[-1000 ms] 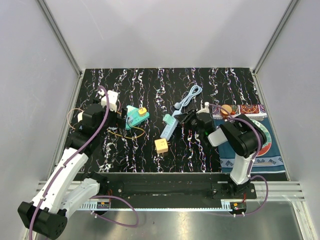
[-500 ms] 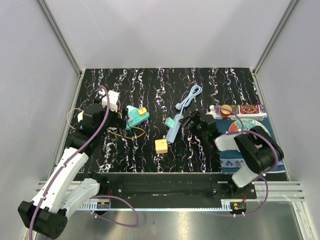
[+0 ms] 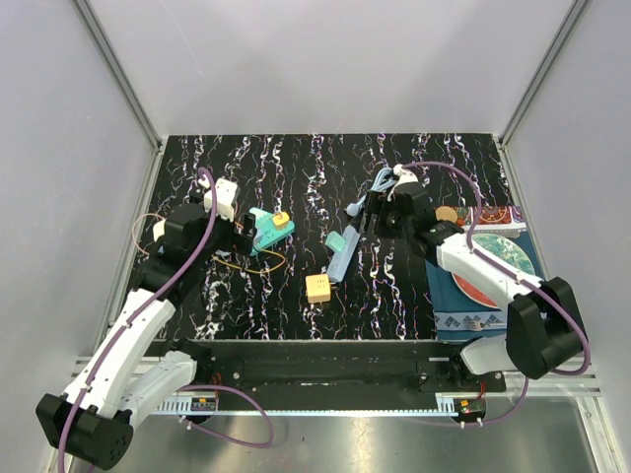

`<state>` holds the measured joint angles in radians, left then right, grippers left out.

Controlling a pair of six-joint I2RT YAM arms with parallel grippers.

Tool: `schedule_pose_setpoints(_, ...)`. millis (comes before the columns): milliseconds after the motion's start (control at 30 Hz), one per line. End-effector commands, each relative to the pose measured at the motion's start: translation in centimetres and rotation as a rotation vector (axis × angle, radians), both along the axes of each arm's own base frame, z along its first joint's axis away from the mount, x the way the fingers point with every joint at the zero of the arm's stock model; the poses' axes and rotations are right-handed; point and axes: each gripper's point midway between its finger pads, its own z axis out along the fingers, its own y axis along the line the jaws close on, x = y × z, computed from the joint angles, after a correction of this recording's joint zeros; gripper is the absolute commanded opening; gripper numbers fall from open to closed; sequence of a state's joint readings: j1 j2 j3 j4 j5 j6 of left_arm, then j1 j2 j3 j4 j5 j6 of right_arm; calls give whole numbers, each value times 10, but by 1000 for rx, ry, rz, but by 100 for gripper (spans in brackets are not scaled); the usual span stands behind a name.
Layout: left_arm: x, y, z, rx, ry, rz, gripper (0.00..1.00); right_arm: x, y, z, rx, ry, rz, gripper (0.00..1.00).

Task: Insert the plug
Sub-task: Adjust the socket at the center of the board.

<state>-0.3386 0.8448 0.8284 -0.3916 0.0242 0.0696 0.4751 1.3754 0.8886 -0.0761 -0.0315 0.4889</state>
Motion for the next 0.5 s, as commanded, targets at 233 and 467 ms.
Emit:
schedule_pose_setpoints(233,6,-2,24,-34,-84,-1,99,-19,58,-11,65,139,262,45)
schedule_pose_setpoints(467,5,0,26,-31,-88,4,99,-13,84,-27,226,191,262,39)
